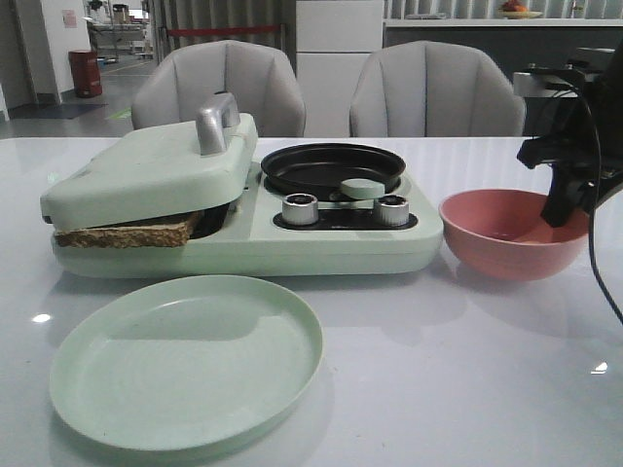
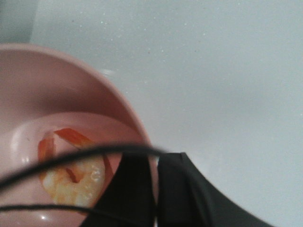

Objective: Make breakfast with bread and shrimp
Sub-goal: 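Grasp the pink bowl rim with the right gripper and lift it, then carry the pink bowl over the black frying pan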

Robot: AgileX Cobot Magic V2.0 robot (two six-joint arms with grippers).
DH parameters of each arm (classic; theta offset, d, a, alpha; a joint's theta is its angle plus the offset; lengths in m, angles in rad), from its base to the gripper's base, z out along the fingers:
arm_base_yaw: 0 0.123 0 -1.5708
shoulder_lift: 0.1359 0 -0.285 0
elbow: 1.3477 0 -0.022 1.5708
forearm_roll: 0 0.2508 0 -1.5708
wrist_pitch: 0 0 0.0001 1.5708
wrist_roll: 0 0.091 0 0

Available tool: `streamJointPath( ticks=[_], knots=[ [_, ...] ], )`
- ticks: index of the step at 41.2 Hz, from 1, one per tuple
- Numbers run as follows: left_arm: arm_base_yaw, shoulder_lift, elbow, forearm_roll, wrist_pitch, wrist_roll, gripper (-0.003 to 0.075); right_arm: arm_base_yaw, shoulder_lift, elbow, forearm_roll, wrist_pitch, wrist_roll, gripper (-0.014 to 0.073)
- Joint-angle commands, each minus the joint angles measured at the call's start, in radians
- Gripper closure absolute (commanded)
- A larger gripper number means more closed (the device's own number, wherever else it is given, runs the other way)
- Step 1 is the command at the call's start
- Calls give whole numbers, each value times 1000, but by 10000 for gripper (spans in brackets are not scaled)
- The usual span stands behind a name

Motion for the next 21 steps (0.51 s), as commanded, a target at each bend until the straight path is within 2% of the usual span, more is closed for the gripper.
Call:
streamJointPath(
  ticks=[1, 11, 21],
  knots=[
    [-8, -1, -29, -5, -78, -8, 442, 3, -118, -31, 14, -17, -9, 634],
    [-8, -1, -29, -5, -78, -8, 442, 48, -272, -31, -22, -104, -9, 634],
    [-8, -1, -29, -5, -78, -8, 442, 207, -344, -31, -137, -237, -8, 625]
  ],
)
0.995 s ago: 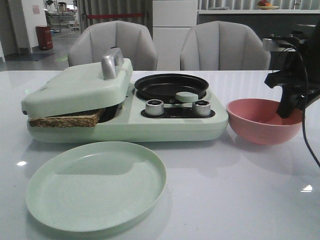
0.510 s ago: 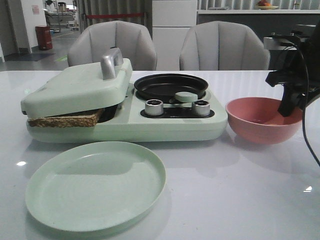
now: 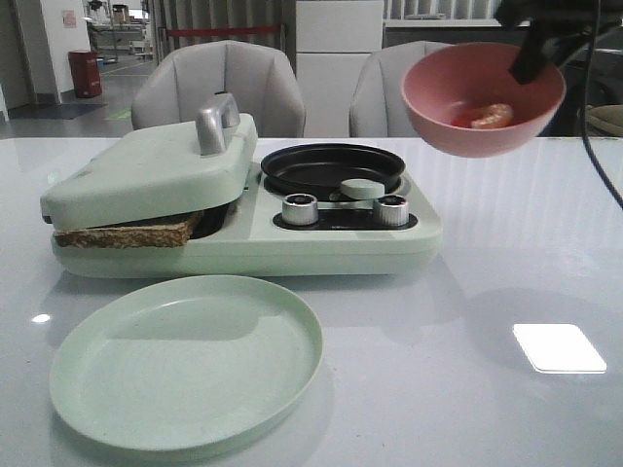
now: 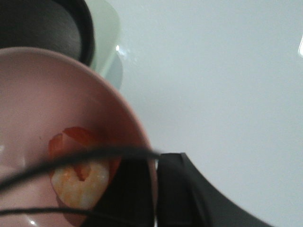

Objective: Make breakfast with bread and shrimp
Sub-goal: 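Carry the pink bowl over the black frying pan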

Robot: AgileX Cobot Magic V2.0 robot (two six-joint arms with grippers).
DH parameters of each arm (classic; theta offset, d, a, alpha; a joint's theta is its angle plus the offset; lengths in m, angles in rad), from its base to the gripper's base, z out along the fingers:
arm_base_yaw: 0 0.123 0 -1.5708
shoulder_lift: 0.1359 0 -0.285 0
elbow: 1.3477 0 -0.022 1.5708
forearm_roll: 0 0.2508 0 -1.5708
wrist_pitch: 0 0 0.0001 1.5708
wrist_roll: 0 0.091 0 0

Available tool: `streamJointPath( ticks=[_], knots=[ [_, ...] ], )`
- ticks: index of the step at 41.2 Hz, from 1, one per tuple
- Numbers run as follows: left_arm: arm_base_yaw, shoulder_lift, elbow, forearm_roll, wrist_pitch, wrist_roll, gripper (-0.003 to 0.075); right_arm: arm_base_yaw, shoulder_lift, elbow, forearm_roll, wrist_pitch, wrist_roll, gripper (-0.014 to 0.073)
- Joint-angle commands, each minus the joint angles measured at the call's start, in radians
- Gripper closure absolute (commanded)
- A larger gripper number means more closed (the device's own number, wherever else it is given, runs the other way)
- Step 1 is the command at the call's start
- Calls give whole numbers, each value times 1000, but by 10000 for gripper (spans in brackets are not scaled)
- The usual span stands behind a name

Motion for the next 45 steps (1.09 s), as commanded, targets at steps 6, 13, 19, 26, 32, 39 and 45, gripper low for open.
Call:
streamJointPath(
  ticks=[6, 13, 19, 26, 32, 39, 45],
  knots=[
    [-8, -1, -29, -5, -78, -8, 442, 128, -60, -31, -94, -205, -1, 625],
    [-8, -1, -29, -5, -78, -8, 443, 187, -54, -31, -163, -328, -1, 625],
    [-8, -1, -29, -5, -78, -8, 442, 205, -49, -31, -195, -426, -1, 625],
    [-8, -1, -29, -5, -78, -8, 442, 206, -34, -31, -221, -510, -1, 625],
    [-8, -1, -29, -5, -78, -8, 442, 206, -7, -31, -283, -529, -1, 624],
    [-8, -1, -29, -5, -78, -8, 442, 206, 21, -40, -343, -519, -1, 624],
    [-8, -1, -29, -5, -78, -8, 442, 206, 38, -74, -344, -502, -1, 624]
  ],
)
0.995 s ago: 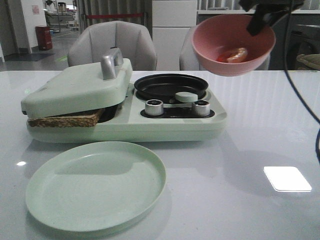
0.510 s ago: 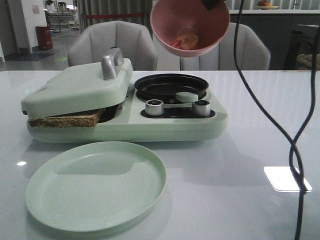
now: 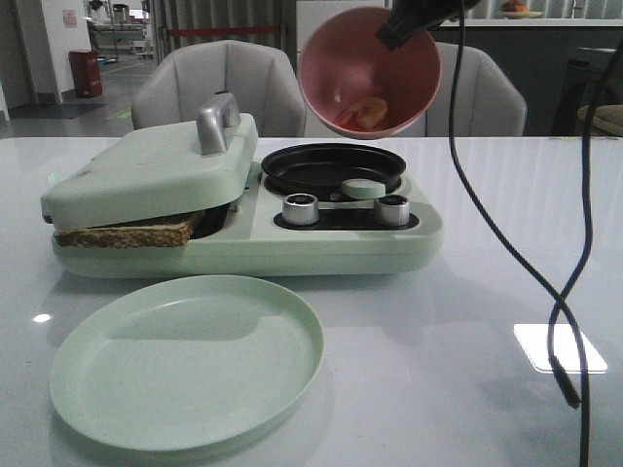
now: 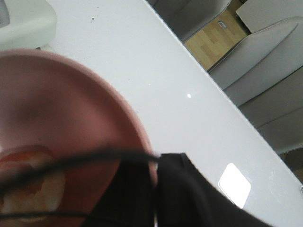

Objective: Make breakfast with bread and shrimp
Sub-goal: 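Carry the pink bowl over the black frying pan, then tilt the bowl with the right gripper to pour shrimp into the pan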

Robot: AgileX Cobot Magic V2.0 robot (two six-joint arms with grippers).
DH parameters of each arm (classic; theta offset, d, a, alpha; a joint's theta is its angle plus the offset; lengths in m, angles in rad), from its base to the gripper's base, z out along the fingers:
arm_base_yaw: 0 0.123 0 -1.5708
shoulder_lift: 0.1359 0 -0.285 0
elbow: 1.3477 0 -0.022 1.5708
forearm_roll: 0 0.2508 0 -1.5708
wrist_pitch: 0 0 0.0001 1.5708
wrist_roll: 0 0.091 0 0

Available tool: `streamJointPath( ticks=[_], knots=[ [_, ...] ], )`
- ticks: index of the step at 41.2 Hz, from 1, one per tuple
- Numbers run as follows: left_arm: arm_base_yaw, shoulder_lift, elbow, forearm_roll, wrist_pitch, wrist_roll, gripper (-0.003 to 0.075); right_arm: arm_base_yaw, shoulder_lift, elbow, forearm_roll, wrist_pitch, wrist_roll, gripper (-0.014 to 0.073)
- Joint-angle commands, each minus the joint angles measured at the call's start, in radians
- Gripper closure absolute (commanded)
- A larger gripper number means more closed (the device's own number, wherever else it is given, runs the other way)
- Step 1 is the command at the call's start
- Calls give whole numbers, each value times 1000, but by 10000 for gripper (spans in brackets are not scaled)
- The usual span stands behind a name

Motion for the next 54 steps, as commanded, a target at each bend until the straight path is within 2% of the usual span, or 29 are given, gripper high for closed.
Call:
streamJointPath(
  ticks=[1, 8, 14, 21, 25, 29, 34, 38, 44, 54],
  knots=[
    [-8, -1, -29, -5, -78, -8, 442, -2, -48, -66, -19, -83, -1, 624],
    [-8, -1, -29, -5, -78, -8, 442, -2, -40, -83, -17, -57, -1, 624],
    [-8, -1, -29, -5, -78, -8, 443, -2, -40, -83, -15, 31, 2, 624],
    [-8, -1, -29, -5, -78, -8, 443, -16, -40, -83, -36, 37, 123, 624],
    [-8, -1, -29, -5, -78, -8, 442, -17, -40, -83, -189, 12, 351, 624],
    [-8, -1, -29, -5, -78, -8, 442, -12, -40, -83, -440, -22, 618, 624],
    [-8, -1, -29, -5, -78, -8, 442, 9, -40, -82, -701, -80, 826, 624],
    [-8, -1, -29, -5, -78, -8, 442, 12, -38, -82, -860, -126, 915, 624],
    [-8, -1, -29, -5, -78, -8, 443, 23, -18, -86, -1046, -132, 962, 624],
    [-8, -1, -29, -5, -78, -8, 443, 45, 38, -140, -1197, -51, 1004, 624]
  ],
)
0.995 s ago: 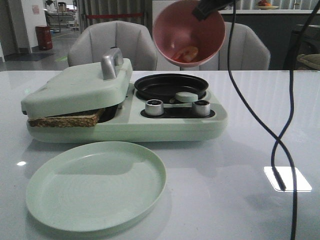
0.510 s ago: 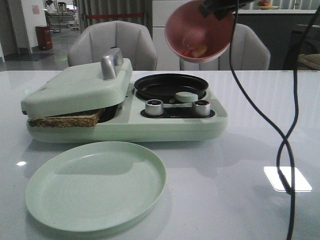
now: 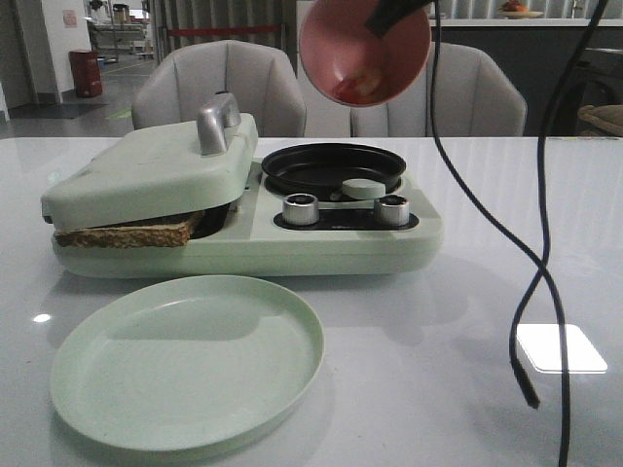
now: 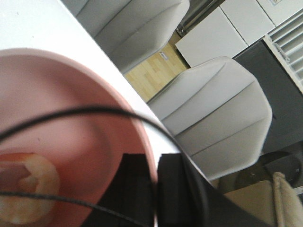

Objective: Make breakfast with bread and shrimp
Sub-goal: 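Tilt the bowl with the right gripper to pour shrimp into the pan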

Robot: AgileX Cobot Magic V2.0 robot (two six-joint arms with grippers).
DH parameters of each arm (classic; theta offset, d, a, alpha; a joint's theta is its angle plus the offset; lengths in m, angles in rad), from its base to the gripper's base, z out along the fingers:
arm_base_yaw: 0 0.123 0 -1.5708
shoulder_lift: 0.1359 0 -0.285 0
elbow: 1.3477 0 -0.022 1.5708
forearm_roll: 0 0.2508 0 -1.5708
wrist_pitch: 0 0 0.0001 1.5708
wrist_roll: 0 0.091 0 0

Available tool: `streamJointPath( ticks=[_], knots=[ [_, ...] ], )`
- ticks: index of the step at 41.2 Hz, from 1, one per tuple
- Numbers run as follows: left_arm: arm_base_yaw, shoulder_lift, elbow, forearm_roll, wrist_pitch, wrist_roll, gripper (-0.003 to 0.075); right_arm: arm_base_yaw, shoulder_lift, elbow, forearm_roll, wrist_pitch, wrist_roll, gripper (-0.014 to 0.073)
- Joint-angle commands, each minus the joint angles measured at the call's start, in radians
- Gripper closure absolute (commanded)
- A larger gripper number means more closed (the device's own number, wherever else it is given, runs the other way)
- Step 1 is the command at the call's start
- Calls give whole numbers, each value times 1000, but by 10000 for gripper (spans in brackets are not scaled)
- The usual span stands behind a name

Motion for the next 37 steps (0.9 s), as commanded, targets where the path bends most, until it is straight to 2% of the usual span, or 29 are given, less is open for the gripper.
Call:
streamJointPath(
  ticks=[1, 14, 23, 37],
  knots=[
    [-8, -1, -29, -5, -78, -8, 442, 12, -41, -70, -117, 31, 42, 624],
    [-8, -1, -29, -5, -78, -8, 443, 55, 13, -130, -420, 172, 212, 624],
    [-8, -1, -29, -5, -78, -8, 443, 84, 16, -135, -558, 230, 281, 624],
    [-8, -1, -29, -5, -78, -8, 442, 104, 16, -149, -561, 285, 281, 624]
  ],
)
